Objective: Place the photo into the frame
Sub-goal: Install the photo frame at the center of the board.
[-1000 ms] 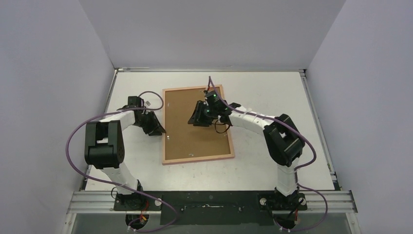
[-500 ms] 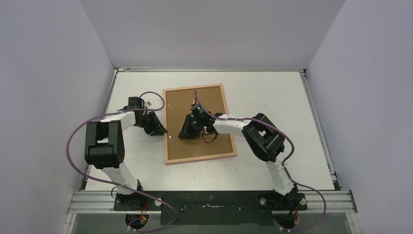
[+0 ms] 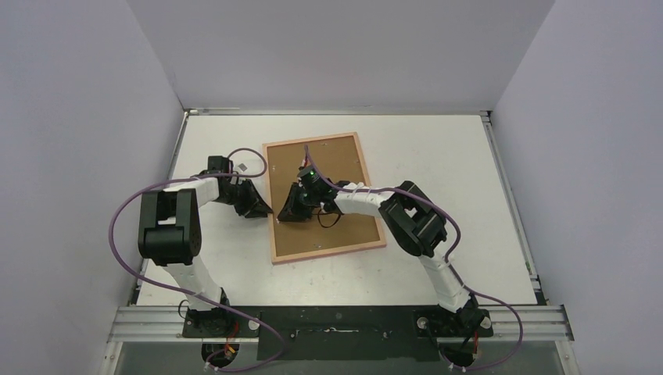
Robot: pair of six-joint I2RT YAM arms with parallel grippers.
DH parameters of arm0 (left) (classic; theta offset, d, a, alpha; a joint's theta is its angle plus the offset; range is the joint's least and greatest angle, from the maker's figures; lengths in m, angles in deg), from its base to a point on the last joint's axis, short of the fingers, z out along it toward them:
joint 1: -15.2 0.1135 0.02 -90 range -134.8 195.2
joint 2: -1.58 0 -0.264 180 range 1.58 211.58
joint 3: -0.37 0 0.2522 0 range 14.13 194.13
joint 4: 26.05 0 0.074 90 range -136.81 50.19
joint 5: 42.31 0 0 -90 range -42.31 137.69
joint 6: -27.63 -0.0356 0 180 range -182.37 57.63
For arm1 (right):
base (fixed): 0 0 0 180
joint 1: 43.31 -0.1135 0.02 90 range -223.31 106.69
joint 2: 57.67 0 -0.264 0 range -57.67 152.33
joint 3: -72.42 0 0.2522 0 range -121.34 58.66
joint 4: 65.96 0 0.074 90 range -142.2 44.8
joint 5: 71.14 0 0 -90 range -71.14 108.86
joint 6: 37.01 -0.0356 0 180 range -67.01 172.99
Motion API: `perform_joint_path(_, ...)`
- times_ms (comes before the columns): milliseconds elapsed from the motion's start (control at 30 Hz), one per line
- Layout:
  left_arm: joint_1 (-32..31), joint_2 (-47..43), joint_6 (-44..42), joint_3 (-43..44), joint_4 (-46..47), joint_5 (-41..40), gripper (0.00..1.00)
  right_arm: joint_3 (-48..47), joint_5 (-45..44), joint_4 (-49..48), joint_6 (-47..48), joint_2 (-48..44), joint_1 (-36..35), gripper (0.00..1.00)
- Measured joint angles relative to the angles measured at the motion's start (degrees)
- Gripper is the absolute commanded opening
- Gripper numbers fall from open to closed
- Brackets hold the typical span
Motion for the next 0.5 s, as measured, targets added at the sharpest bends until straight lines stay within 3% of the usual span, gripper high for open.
perform_joint_path(500, 0.0, 1.0, -0.2, 0.9, -0.7, 1.0, 0.0, -1.4, 2.6, -0.9, 0.1, 1.5, 0.1, 0.13)
